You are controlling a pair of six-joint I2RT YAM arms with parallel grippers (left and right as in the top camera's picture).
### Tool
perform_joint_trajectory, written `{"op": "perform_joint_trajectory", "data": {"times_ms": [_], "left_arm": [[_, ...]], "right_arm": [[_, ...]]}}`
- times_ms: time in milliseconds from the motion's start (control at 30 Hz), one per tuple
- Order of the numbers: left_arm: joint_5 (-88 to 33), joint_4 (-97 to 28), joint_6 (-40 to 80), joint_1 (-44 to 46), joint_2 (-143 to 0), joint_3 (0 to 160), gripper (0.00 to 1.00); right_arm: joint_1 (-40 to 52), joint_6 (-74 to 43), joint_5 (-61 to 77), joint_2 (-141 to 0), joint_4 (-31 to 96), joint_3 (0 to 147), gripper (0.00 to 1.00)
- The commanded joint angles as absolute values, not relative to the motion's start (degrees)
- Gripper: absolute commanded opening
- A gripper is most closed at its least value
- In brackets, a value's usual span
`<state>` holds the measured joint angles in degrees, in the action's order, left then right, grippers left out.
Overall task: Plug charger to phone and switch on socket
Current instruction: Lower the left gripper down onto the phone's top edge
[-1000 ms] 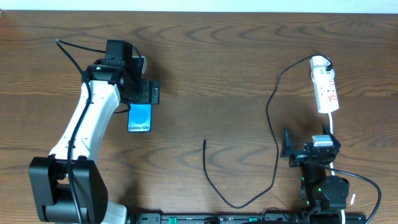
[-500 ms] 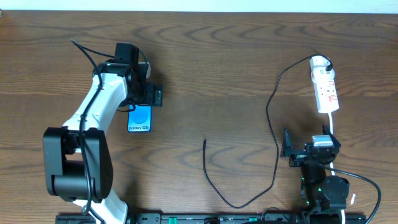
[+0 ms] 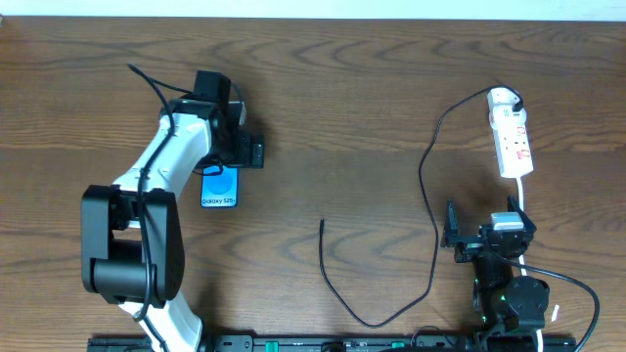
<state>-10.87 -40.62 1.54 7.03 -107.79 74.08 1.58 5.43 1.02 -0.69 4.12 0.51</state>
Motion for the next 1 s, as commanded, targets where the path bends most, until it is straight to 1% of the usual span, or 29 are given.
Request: {"op": "perform_joint_trajectory", "data": {"times_ms": [0, 33, 100, 133, 267, 967], "left_arm": [[-11.51, -40.14, 2.20, 8.14, -108.20, 75.22, 0.97], [-11.31, -39.86, 2.20, 8.32, -108.25, 75.22, 0.96], [-10.61, -38.54, 2.24, 8.60, -108.29, 75.02, 0.91], [-9.65, -37.87, 2.37, 8.60, -108.29, 74.85, 0.90], [-0.73, -36.03, 5.04, 8.45, -108.36, 73.60, 0.90], [3.70, -33.32, 4.99, 8.43, -108.38, 68.18, 0.91]], "right_arm": [[2.09, 4.78, 0.36, -0.30, 4.29, 0.32, 0.99], [2.09, 4.78, 0.36, -0.30, 4.29, 0.32, 0.99], [2.09, 4.78, 0.36, -0.27, 4.29, 0.32, 0.99], [2.09, 4.78, 0.36, -0.27, 4.29, 0.32, 0.99], [2.09, 4.78, 0.36, -0.27, 4.29, 0.32, 0.99], [2.09, 4.78, 0.36, -0.27, 4.29, 0.32, 0.99]]}}
